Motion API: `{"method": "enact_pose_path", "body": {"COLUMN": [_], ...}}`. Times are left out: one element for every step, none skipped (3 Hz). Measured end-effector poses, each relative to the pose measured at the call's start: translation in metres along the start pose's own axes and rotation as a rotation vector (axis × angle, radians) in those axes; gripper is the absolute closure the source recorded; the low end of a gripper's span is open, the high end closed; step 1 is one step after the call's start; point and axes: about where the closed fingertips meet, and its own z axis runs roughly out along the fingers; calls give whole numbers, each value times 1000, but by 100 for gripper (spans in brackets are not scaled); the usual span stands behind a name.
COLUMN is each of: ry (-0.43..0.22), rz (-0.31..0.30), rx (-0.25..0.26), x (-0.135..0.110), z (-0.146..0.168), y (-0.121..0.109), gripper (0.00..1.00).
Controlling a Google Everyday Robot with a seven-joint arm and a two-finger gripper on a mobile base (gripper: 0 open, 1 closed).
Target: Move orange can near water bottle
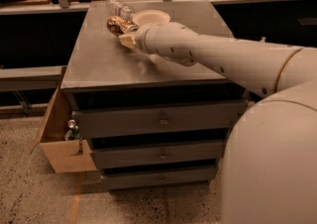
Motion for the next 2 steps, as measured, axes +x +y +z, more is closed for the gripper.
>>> {"method": "enact_pose_path", "body": {"ry": [5, 11], "rz": [13, 29], "rx": [8, -1], "x": [1, 4], "z": [16, 30], "y": [-4, -8], "gripper": [100, 82]}}
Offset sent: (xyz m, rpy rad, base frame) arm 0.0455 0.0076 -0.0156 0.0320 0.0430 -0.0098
